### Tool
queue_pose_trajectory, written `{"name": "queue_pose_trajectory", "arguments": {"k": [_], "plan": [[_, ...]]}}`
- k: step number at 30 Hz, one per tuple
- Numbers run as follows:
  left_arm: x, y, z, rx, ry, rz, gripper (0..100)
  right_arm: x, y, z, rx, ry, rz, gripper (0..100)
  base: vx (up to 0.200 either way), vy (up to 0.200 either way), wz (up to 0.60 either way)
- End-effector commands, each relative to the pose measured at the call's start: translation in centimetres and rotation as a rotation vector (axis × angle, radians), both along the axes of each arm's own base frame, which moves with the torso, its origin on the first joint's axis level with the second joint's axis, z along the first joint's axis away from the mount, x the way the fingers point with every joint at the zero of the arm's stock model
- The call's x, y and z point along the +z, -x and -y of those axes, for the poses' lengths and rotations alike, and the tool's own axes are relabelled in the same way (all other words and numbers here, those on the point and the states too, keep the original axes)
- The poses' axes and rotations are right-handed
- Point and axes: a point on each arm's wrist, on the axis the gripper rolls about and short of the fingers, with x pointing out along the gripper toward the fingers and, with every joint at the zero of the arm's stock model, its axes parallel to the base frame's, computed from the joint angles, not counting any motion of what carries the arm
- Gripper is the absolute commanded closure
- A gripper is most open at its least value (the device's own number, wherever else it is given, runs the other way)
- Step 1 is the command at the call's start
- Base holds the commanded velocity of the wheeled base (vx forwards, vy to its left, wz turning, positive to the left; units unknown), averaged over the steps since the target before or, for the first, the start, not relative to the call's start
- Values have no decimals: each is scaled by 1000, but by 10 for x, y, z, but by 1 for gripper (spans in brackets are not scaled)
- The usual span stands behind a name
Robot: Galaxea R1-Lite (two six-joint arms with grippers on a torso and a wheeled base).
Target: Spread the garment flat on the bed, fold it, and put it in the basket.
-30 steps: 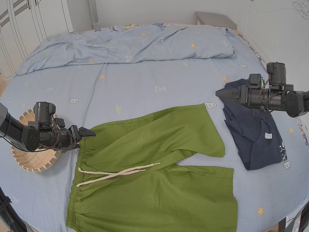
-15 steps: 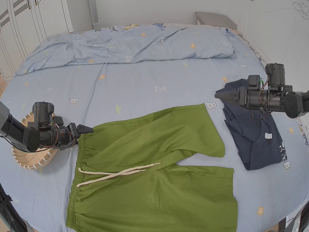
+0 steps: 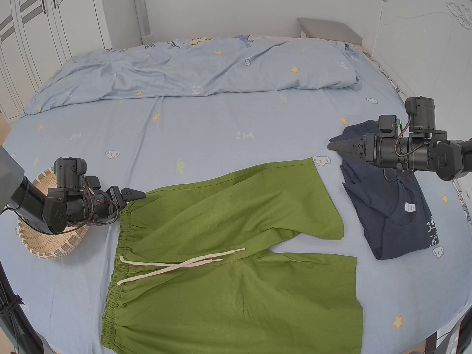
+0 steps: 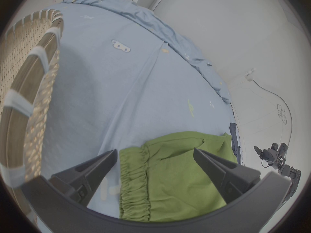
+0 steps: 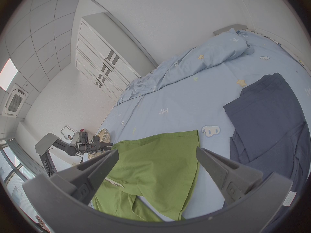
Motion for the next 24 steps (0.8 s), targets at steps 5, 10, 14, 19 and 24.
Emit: {"name": "queue_pose_trajectory", "arguments": {"k": [5, 10, 14, 19, 24], "plan": [[-8, -4, 1, -3, 1, -12, 100, 0, 0, 0, 1, 0, 1, 0, 0, 0, 0], [-8, -4, 0, -2, 1, -10, 100, 0, 0, 0, 1, 0, 1, 0, 0, 0, 0], [-6, -3, 1, -2, 1, -4, 100, 0, -2, 0, -2, 0, 4, 0, 0, 0, 0], [3, -2, 0, 0, -1, 24, 100, -10, -21, 1, -13, 5, 9, 0, 0, 0, 0], [11, 0, -2, 6, 1, 44, 100, -27, -46, 1, -27, 7, 9, 0, 0, 0, 0]]}}
